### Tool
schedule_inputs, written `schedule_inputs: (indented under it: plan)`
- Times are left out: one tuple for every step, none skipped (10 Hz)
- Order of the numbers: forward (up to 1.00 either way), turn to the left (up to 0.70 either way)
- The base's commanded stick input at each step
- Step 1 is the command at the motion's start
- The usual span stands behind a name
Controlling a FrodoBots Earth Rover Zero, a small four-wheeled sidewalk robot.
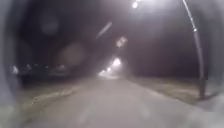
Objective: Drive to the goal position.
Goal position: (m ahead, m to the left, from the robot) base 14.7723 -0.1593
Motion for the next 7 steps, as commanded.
schedule_inputs:
  plan:
    - [1.0, 0.04]
    - [1.0, 0.03]
    - [1.0, 0.02]
    - [1.0, 0.0]
    - [1.0, -0.02]
    - [1.0, -0.03]
    - [1.0, -0.05]
